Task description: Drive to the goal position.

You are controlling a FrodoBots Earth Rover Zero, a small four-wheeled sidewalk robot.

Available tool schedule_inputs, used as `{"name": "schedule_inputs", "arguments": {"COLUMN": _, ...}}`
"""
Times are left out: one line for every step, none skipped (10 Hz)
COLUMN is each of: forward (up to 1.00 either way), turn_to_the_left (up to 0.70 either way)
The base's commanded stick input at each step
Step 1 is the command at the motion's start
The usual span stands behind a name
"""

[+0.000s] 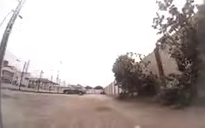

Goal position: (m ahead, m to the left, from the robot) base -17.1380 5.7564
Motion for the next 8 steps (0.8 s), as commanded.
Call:
{"name": "schedule_inputs", "arguments": {"forward": 0.49, "turn_to_the_left": 0.02}}
{"name": "schedule_inputs", "arguments": {"forward": 0.49, "turn_to_the_left": 0.02}}
{"name": "schedule_inputs", "arguments": {"forward": 0.49, "turn_to_the_left": 0.02}}
{"name": "schedule_inputs", "arguments": {"forward": 0.49, "turn_to_the_left": 0.02}}
{"name": "schedule_inputs", "arguments": {"forward": 0.49, "turn_to_the_left": 0.02}}
{"name": "schedule_inputs", "arguments": {"forward": 0.49, "turn_to_the_left": 0.02}}
{"name": "schedule_inputs", "arguments": {"forward": 0.49, "turn_to_the_left": 0.02}}
{"name": "schedule_inputs", "arguments": {"forward": 0.49, "turn_to_the_left": 0.02}}
